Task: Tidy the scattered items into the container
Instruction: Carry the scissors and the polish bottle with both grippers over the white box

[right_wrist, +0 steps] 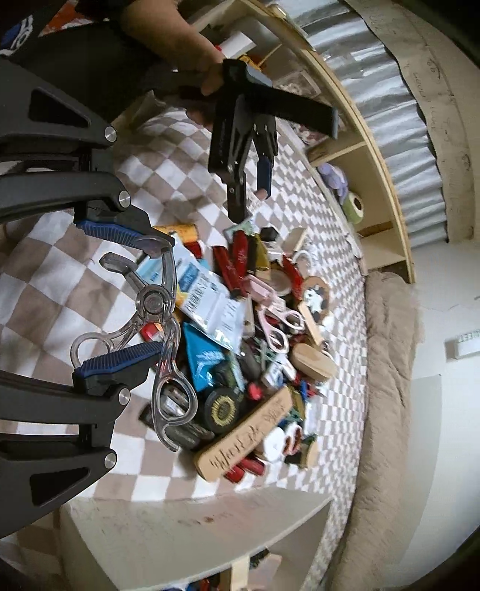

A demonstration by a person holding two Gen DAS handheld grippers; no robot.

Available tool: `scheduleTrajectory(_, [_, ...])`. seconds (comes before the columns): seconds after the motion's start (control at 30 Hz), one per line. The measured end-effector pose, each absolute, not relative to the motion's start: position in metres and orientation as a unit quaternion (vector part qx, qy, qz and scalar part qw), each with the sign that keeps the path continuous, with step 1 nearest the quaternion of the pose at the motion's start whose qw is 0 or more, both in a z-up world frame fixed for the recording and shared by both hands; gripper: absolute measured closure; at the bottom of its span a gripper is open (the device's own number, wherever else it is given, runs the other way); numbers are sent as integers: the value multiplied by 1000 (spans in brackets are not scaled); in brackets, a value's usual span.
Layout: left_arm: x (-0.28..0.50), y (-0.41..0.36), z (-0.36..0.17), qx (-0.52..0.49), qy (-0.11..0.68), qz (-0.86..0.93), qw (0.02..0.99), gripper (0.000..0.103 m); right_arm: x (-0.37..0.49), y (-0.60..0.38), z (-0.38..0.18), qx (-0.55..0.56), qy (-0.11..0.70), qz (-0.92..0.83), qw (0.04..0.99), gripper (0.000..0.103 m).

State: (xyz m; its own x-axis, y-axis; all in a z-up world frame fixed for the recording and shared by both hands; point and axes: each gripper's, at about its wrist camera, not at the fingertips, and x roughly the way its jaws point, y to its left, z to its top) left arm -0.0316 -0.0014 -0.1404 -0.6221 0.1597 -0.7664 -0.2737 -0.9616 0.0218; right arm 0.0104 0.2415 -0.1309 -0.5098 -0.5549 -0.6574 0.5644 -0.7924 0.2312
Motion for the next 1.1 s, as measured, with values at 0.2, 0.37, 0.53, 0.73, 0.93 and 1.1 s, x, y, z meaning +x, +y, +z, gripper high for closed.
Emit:
scheduleTrajectory(0.2, [-27, 4, -121, -394, 57, 908, 131, 16, 9, 255, -113, 353, 0, -885, 304, 52])
scheduleTrajectory(0.37, [-22, 7, -105, -377, 43, 915, 136, 16, 8, 266, -93, 329, 1, -899, 290, 52])
scheduleTrajectory(0.53, [-20, 12, -88, -358, 30, 922, 141, 16, 4, 282, -68, 299, 0, -915, 272, 52])
scheduleTrajectory(0.73, [-22, 27, -67, -331, 27, 932, 143, 16, -8, 316, -41, 272, -20, -930, 247, 52])
scheduleTrajectory(0.93, [-29, 54, -53, -312, 25, 936, 159, 16, -18, 361, -19, 257, -37, -944, 204, 52])
scheduleTrajectory(1.1, [-33, 83, -48, -302, 33, 935, 183, 16, -28, 404, -16, 270, -59, -947, 162, 52])
